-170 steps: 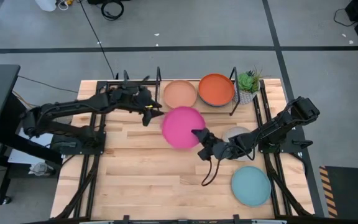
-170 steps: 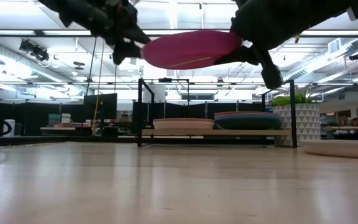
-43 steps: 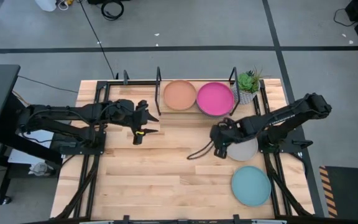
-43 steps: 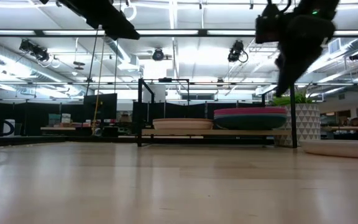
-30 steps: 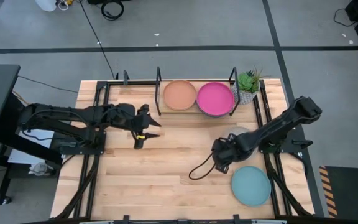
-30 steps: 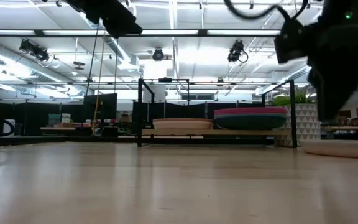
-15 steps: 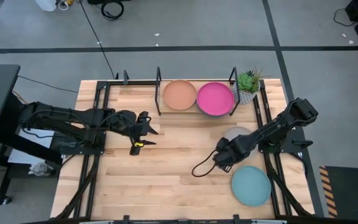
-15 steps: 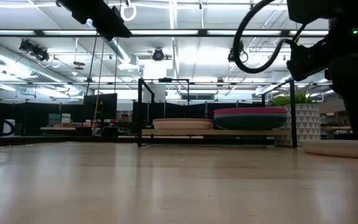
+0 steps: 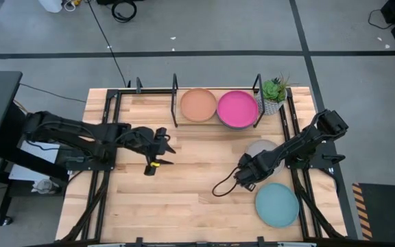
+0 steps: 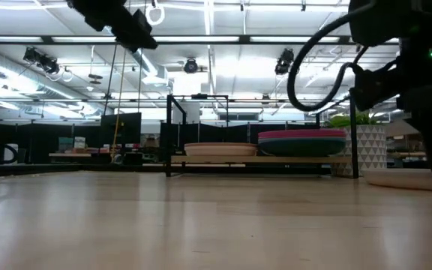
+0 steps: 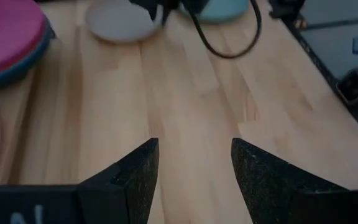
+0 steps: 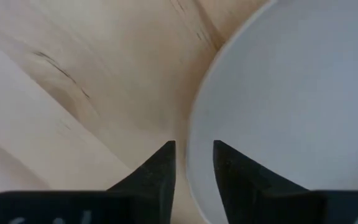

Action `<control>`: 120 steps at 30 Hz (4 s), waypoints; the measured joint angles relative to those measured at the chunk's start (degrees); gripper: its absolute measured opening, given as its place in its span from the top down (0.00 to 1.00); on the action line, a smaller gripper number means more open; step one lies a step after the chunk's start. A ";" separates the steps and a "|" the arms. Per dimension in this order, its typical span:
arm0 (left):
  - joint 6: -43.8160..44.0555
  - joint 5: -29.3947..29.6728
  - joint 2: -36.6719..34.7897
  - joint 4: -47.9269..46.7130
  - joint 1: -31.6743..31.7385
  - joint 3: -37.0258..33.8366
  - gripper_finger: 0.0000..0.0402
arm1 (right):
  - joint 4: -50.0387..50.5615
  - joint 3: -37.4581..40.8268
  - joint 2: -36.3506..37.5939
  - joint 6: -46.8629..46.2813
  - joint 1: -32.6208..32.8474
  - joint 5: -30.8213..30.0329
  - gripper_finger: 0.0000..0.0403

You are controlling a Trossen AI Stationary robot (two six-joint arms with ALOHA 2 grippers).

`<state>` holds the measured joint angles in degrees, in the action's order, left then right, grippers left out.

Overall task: Place and stack plates onto a shelf
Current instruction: Stack the gray plate on top of the brown plate on the shelf

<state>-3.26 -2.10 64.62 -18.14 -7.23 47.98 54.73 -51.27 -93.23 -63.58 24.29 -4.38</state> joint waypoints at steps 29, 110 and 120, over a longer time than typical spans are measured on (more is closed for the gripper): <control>-3.47 -0.45 4.10 2.59 -0.98 0.11 0.48 | -4.06 -1.53 0.71 11.41 -0.75 1.74 0.96; -50.18 42.49 30.73 39.77 -10.93 0.05 0.89 | -6.13 -19.78 6.82 24.24 6.69 -26.16 0.74; -50.20 53.90 32.05 43.94 -3.20 1.97 0.88 | -8.75 -16.02 6.22 22.51 7.79 -34.77 0.74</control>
<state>-53.46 51.80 96.67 25.80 -10.44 49.96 45.98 -67.28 -87.00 -41.07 32.08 -39.14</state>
